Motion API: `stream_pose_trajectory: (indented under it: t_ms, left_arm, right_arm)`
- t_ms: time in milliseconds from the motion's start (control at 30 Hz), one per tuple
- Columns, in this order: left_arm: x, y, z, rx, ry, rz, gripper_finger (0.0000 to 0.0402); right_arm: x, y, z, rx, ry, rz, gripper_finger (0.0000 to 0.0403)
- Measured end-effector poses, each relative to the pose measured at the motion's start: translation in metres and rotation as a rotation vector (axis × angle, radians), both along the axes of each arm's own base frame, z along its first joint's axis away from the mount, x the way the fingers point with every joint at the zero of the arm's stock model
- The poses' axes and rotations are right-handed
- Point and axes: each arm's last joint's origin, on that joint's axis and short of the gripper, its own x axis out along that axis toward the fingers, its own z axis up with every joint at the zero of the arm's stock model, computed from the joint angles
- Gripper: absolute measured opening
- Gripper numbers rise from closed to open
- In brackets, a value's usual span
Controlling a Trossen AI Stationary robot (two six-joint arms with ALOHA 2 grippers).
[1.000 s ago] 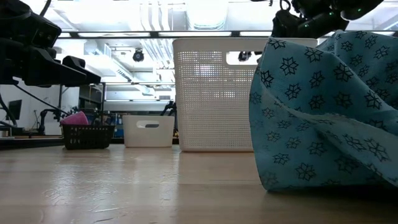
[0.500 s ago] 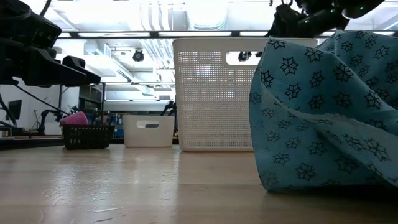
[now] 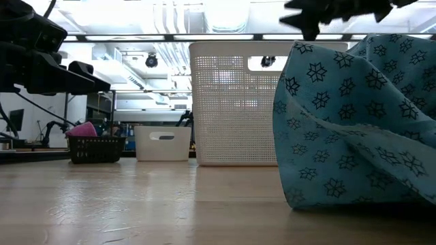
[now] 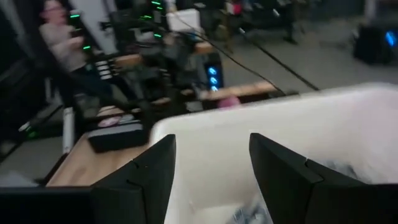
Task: Pick & Place Medicine items
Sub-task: Put the blue patient gown into the white laundry bin
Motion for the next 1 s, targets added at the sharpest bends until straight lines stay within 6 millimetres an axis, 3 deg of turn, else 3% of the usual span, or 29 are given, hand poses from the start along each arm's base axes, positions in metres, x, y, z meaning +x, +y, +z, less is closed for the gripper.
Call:
stream_pose_trajectory:
  t_ms: [233,600,1000]
  left_arm:
    - [0.000,0.000,0.000,0.000,0.000,0.000,0.0236]
    - [0.000,0.000,0.000,0.000,-0.001,0.000,0.0236]
    - [0.000,0.000,0.000,0.000,0.000,0.000,0.0236]
  right_arm:
    - [-0.003,0.030,0.010,-0.177,-0.061,0.153,0.0201]
    - [-0.004,0.056,0.006,-0.169,-0.021,0.283,0.0201]
    - [-0.011,0.090,0.001,-0.200,0.065,0.253,0.0201]
